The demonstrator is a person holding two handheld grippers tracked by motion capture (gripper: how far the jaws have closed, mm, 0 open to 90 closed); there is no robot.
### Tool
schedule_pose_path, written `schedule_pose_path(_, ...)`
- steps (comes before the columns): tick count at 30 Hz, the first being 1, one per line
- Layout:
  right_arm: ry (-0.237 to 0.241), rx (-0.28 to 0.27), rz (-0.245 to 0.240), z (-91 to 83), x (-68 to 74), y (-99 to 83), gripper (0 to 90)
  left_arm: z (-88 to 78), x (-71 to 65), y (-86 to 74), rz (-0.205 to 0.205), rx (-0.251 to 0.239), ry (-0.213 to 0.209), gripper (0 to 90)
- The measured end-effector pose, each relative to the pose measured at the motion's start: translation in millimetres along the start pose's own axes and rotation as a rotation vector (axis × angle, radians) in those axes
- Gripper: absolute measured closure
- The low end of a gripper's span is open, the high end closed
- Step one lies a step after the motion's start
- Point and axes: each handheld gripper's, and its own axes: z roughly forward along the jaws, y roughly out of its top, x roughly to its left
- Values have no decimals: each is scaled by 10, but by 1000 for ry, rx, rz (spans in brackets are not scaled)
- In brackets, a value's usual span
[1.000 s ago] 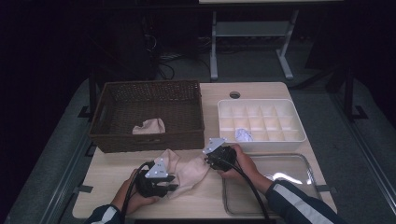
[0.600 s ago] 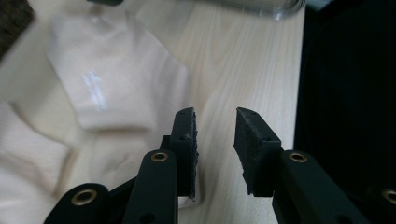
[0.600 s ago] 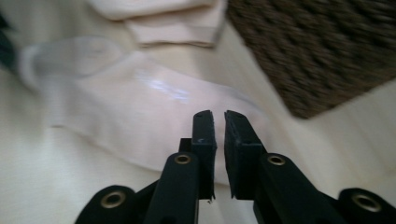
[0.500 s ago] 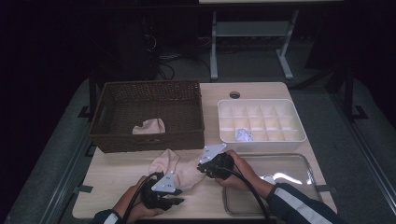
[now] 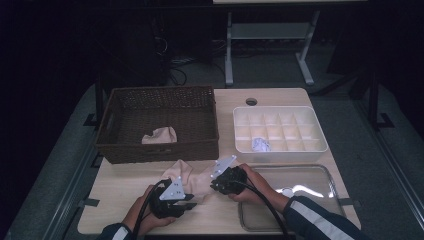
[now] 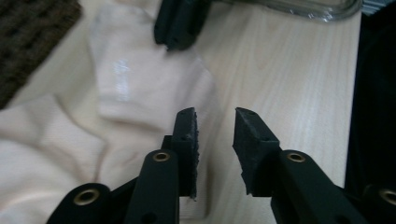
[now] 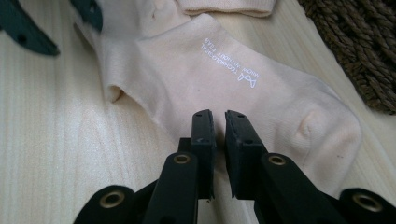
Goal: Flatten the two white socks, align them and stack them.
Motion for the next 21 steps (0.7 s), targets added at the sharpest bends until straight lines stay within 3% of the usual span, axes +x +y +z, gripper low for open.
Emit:
schedule_pose_path(2,1,2,-2,0,-11,-3,812,43,17,-19,1,21,12,657)
schedule_pose_path(4,1,2,-5,0,-12,-3,809,105,43,-40,-17,40,-3,643)
schedule_pose_path(9,-13,10,5,-10,-8,-1,788,145,57,-54,-18,51,-32,779)
schedule_pose_path(12,-27,11,13,-15,-39,-10,766,143,31,-49,-9,54,-75,820)
schedule_pose_path(15,-50,10,16,-14,-70,-13,718,163,-32,-20,21,57,-110,817)
schedule_pose_path(19,-74,10,20,-11,-72,-7,701,226,-95,16,2,29,-163,759)
schedule_pose_path(21,-85,6,28,-4,-73,-4,683,239,-124,40,14,26,-178,723)
